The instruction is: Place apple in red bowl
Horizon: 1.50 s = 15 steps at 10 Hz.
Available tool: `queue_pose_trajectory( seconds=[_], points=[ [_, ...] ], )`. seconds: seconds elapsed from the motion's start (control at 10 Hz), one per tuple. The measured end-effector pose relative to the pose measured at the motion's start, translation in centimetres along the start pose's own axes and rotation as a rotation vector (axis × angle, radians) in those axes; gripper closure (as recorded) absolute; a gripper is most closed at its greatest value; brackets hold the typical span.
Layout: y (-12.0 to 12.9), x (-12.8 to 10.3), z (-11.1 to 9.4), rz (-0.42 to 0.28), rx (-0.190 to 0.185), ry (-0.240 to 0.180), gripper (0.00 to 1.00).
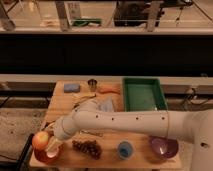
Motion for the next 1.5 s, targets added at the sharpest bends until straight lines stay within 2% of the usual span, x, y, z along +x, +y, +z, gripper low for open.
queue_pose_trajectory(
  seconds=[0.4,0.8,1.0,1.1,1.5],
  points=[
    [0.0,1.3,0.7,0.017,0.007,-0.018,0.82],
    [-0.9,0.7,1.0,-0.018,0.002,-0.013,0.46],
    [-1.0,0.3,1.1,-0.032,-0.006,-0.012,0.25],
    [-1.1,0.2,1.1,-0.036,-0.008,-0.013,0.21],
    [-1.2,-0.1,0.9,-0.044,-0.007,-0.011,0.20]
  ],
)
